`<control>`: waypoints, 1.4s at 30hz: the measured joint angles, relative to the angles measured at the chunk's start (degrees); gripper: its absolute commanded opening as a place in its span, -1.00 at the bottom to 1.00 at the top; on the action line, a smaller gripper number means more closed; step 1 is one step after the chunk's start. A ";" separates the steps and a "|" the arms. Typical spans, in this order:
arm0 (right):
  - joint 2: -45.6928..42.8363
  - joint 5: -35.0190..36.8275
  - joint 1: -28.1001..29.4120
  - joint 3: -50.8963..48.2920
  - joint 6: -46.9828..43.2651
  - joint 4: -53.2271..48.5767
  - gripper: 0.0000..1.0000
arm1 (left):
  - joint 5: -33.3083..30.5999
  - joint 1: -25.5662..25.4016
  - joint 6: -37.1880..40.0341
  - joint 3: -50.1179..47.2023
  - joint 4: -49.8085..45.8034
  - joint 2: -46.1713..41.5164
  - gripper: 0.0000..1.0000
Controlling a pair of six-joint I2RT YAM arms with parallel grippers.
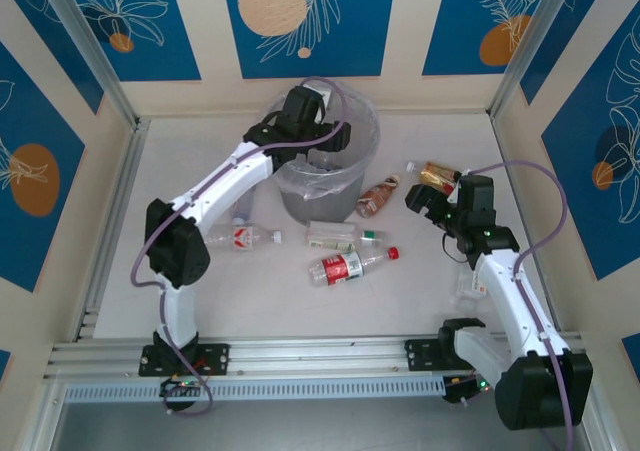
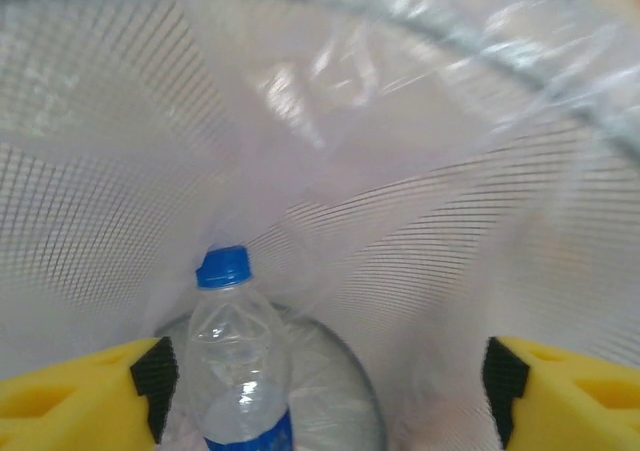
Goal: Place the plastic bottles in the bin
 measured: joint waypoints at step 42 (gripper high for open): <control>47.91 -1.60 3.43 31.45 9.18 -2.62 0.74 | -21.62 1.16 -10.69 -51.06 9.31 -54.62 0.99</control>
